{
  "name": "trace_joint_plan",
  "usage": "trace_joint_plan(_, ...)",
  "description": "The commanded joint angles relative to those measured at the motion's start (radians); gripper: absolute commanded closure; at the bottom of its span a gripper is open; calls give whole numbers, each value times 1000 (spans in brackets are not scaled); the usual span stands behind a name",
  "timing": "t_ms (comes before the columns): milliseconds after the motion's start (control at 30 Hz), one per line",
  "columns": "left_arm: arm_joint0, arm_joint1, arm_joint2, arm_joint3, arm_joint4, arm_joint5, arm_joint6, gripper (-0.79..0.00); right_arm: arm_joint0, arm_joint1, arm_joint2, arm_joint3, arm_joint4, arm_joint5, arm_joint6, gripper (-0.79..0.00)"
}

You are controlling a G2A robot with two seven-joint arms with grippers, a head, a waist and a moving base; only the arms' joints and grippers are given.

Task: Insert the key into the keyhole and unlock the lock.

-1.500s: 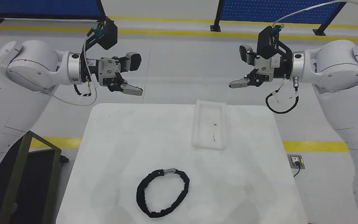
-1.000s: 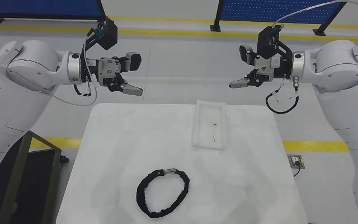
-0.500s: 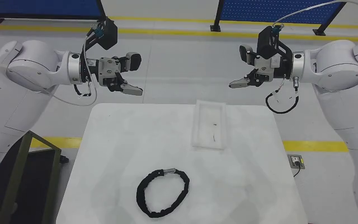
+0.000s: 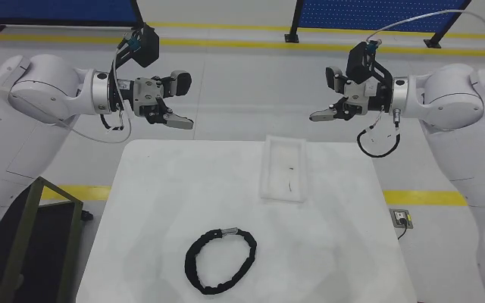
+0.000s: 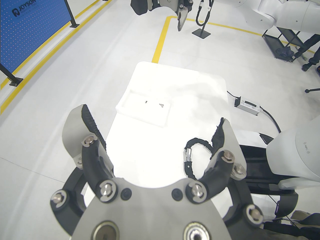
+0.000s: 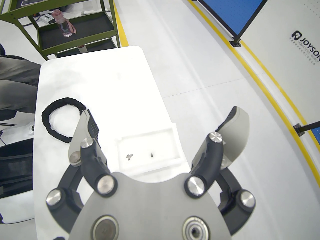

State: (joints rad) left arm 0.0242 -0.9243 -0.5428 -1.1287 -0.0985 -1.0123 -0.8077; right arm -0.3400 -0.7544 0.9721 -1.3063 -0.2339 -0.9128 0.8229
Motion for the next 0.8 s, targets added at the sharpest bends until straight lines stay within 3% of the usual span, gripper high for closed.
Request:
trace_joint_plan(0, 0, 0, 0, 0, 0, 0, 0, -785, -15, 2, -5, 9, -3, 1, 8, -785)
trace_joint_plan(400, 0, 0, 0, 0, 0, 0, 0, -785, -62, -16, -81, 84, -13, 49, 8, -785)
trace_joint_plan(767, 0, 0, 0, 0, 0, 0, 0, -785, -79, -36, -171, 31, -157, 198, 128, -785)
